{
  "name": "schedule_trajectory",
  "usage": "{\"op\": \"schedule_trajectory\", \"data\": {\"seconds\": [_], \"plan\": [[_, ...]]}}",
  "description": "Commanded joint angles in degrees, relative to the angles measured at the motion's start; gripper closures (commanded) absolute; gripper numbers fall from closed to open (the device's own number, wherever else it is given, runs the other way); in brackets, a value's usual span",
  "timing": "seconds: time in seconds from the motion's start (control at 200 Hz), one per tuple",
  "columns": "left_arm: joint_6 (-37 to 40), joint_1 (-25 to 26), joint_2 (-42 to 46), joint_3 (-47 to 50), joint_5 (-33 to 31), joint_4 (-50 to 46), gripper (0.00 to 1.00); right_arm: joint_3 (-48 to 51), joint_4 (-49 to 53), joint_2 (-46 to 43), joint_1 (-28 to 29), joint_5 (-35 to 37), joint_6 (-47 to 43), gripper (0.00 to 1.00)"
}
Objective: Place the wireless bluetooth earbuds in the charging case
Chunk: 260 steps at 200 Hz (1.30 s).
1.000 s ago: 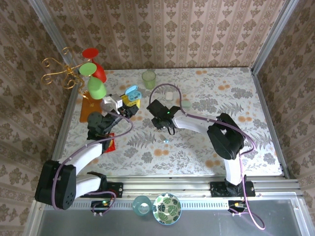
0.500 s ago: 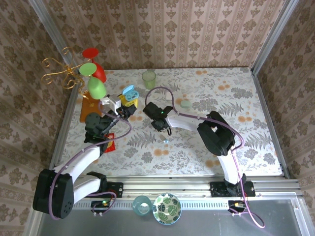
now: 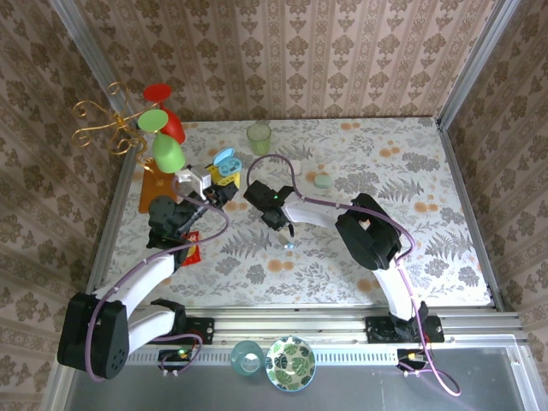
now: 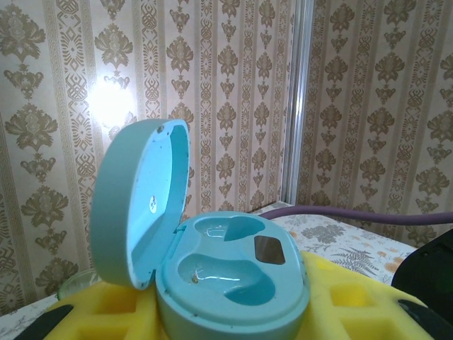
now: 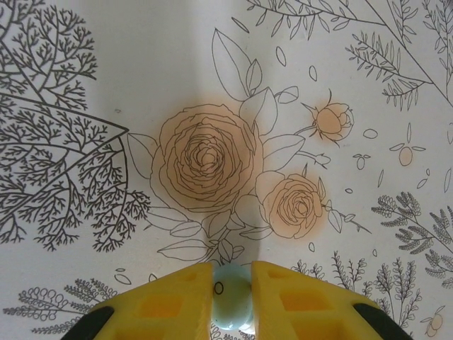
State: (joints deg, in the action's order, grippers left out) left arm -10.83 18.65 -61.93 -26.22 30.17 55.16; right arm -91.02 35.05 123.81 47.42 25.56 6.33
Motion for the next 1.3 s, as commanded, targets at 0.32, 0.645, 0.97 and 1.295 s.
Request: {"op": "schedule_trajectory", "data": {"seconds": [0.32,0.645,0.97,1.295], "plan": [[0.6,-0.2,-0.3,0.0,0.6,0.8,0.74,-2.0,3.5,1.6,0.7,2.7,-0.9,0.72],[0.6,-0.2,-0.5,0.2,0.4,1.1,0.74,-2.6,4.8,2.0,0.8,2.8,-0.4,0.74],[0.4,-0.2,-0.5,0.5,0.4,1.4,0.74,-3.5,6.1,3.1,0.6,3.2,0.2,0.76],[0.0,-0.2,-1.1,0.5,0.9,1.6,0.74,-0.3,3.3,-3.7,-1.0,0.8,5.9,0.79]]}}
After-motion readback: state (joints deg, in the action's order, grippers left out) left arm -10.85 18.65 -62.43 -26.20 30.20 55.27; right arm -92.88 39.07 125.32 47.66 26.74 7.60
